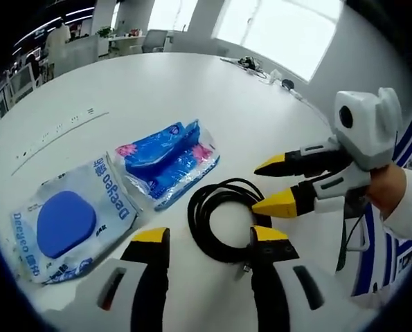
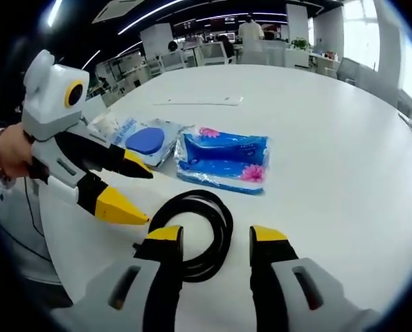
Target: Arrange the tabletop items into an orderly group along one side of the table until the central work area is clear of visible clutter.
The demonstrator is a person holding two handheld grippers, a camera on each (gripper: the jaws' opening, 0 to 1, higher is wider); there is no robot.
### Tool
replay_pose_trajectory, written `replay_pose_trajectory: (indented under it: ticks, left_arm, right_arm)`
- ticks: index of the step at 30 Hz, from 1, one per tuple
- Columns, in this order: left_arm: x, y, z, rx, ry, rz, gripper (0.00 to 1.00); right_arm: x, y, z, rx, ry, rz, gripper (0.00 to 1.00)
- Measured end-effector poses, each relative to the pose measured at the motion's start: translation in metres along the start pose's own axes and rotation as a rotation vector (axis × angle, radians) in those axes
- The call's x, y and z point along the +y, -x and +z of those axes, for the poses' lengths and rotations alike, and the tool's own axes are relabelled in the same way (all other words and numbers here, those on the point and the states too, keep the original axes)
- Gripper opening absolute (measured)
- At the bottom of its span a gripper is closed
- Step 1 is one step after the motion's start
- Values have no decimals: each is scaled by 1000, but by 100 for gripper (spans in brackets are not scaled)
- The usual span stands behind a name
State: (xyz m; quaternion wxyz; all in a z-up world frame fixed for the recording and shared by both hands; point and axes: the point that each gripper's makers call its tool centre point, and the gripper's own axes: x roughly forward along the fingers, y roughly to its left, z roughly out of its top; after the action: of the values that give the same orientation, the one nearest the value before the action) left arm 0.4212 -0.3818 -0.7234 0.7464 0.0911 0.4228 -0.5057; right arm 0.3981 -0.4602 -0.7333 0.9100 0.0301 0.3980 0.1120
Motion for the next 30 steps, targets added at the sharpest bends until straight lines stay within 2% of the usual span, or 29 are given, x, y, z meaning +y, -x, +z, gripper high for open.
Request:
replay_pose_trajectory:
  ticks: [15, 30]
  left_arm:
    - [4, 27, -7, -28, -15, 18, 59]
    - [10, 61, -17, -79, 32, 32, 66]
  right_arm:
    - [19, 19, 9, -30, 34, 22, 49]
    - [38, 35, 18, -59, 47, 51, 65]
